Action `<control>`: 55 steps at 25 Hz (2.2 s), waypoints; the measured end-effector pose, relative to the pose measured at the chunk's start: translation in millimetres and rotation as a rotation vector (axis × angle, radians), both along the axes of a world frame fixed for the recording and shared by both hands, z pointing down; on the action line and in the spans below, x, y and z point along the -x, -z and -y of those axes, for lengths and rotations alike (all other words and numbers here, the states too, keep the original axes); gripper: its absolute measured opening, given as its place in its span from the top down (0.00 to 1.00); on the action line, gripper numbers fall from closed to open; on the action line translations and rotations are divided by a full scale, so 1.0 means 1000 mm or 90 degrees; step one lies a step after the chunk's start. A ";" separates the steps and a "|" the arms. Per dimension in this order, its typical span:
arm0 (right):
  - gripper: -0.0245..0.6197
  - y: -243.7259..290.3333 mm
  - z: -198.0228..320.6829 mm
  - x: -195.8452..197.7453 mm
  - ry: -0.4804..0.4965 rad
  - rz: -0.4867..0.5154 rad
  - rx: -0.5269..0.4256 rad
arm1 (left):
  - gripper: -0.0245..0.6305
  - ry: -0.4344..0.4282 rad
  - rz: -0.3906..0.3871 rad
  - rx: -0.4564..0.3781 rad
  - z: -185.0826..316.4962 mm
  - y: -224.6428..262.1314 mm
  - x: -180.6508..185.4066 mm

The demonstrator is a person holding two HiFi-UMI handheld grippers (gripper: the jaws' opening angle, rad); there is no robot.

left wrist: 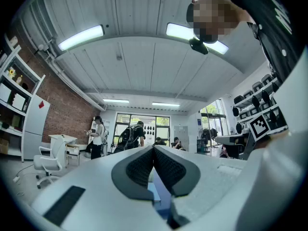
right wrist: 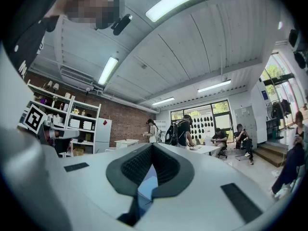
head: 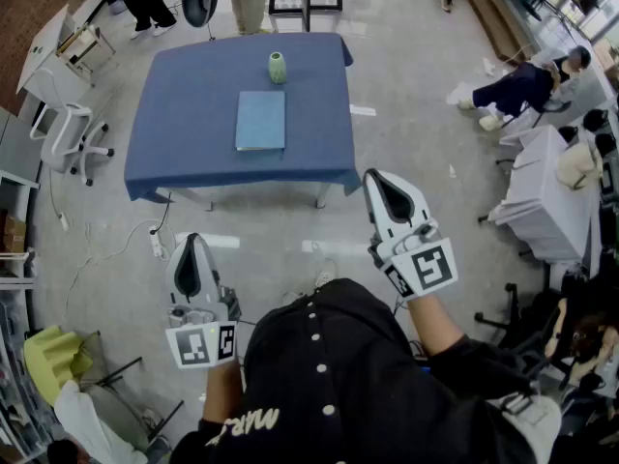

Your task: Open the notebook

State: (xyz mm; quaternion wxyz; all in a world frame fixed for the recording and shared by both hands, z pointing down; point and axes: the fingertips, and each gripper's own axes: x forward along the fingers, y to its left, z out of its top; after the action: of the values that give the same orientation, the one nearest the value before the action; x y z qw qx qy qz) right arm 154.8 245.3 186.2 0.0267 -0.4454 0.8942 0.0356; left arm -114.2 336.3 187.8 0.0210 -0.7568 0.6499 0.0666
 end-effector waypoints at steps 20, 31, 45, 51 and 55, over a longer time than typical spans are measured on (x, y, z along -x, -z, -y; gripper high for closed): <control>0.85 -0.003 0.009 0.005 0.027 0.039 0.004 | 0.96 0.006 0.007 0.005 0.011 -0.004 -0.006; 0.43 -0.028 0.046 0.000 0.073 0.025 0.033 | 0.96 0.050 0.020 0.024 0.030 -0.010 -0.025; 0.44 -0.068 0.111 0.064 0.126 -0.031 0.075 | 0.96 0.097 0.011 0.038 0.079 -0.031 0.018; 0.45 -0.085 0.150 0.124 0.126 -0.084 0.096 | 0.96 0.086 0.003 0.034 0.124 -0.032 0.071; 0.47 -0.107 0.179 0.179 0.131 -0.126 0.115 | 0.96 0.072 0.002 0.035 0.162 -0.033 0.115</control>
State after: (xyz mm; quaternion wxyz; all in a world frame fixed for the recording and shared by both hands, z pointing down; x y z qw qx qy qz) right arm -24.3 66.0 293.4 -0.0983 -0.3462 0.9330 -0.0043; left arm -229.7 174.4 220.8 0.0049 -0.7191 0.6933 0.0465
